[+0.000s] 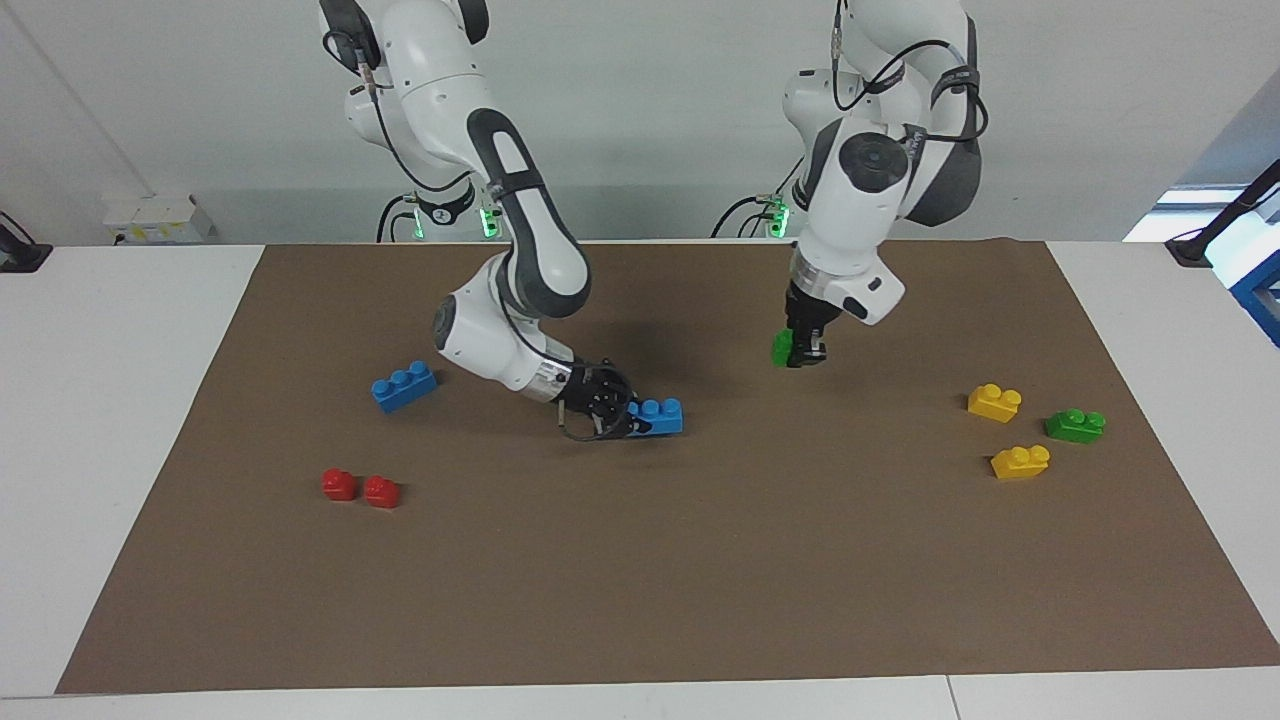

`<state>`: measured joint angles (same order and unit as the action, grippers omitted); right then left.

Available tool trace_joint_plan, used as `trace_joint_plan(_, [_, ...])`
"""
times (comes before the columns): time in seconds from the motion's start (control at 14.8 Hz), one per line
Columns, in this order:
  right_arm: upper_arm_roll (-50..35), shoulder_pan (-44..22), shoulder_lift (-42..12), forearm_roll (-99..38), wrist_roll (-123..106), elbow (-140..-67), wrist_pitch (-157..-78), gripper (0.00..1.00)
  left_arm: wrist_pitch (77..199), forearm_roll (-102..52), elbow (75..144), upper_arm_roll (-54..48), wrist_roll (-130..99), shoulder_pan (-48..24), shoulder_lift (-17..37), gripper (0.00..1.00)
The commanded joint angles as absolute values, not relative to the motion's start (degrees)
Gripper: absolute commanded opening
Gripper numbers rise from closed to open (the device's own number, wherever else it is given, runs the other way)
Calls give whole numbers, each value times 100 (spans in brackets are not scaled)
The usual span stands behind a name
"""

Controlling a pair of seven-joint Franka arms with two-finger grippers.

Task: Remove green block with left arm and hold with right
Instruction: 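Pull the green brick off with the left gripper while the right gripper holds blue, then carry the green brick toward the yellow bricks while the right gripper carries blue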

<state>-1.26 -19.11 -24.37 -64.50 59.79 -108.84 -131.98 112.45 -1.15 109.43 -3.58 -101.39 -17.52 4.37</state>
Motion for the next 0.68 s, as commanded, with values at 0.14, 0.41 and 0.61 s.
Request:
trace_joint_plan(0.14, [-193, -714, -2391, -5469, 5591, -10583, -11982, 0, 11495, -255, 11118, -396, -7529, -539, 369, 0])
trace_joint_plan(0.41, [-193, -72, -2382, -5055, 5125, -10521, -11462, 0, 12005, -299, 11267, -396, -5884, 280, 439, 0])
trace_joint_plan(0.61, [-202, 297, -2391, -4712, 4922, -10521, -11374, 0, 12566, -290, 11259, -387, -5476, 483, 807, 0])
